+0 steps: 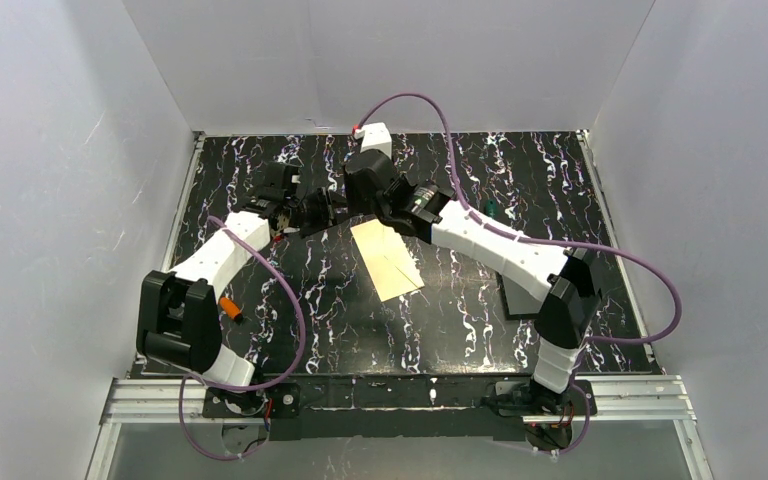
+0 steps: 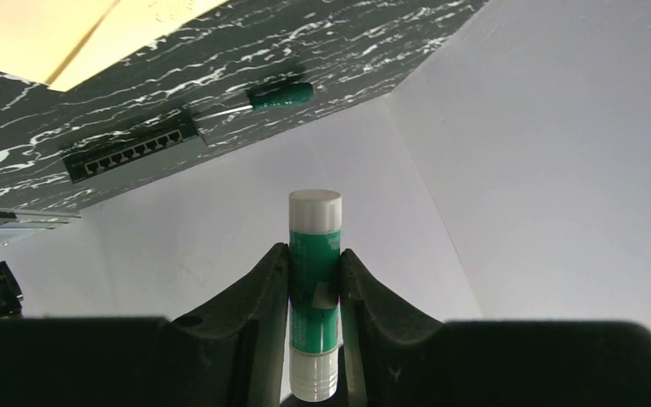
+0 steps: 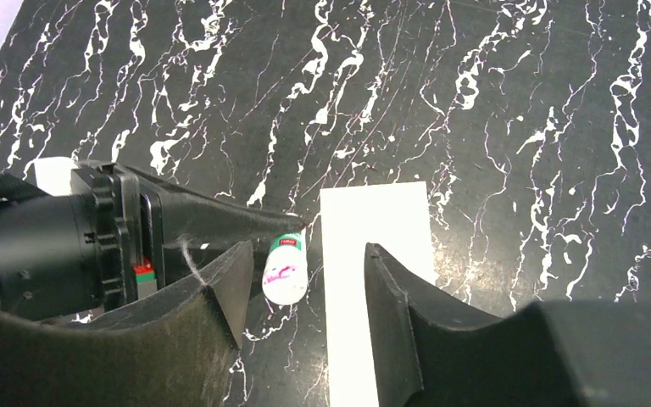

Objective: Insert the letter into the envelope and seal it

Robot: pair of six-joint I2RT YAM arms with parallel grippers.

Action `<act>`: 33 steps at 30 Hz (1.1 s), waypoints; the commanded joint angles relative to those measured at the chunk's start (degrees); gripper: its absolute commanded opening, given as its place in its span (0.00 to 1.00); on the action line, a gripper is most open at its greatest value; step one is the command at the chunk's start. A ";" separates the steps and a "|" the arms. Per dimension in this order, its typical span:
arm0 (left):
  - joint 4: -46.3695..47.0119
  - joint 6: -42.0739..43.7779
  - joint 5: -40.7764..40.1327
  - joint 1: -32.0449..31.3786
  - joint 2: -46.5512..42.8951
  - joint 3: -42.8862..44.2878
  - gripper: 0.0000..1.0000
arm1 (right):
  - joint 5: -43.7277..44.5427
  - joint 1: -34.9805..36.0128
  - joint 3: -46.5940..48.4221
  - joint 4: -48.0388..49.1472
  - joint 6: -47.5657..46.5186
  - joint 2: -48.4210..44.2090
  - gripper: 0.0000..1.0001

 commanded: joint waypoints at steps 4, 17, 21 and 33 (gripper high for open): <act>-0.51 -18.59 1.53 -0.20 -1.50 -2.24 0.00 | -4.90 -1.39 7.66 -8.13 3.83 1.02 0.64; -0.14 -17.71 2.07 -0.07 -1.07 -2.05 0.00 | -16.57 -3.85 7.29 -9.74 5.45 2.29 0.45; -0.05 -17.71 2.11 -0.15 -0.99 -1.92 0.00 | -17.65 -4.23 7.76 -10.64 5.46 3.43 0.39; -0.70 -14.56 1.68 -0.12 -0.80 0.62 0.00 | -17.06 -4.33 7.33 -12.06 4.16 6.24 0.01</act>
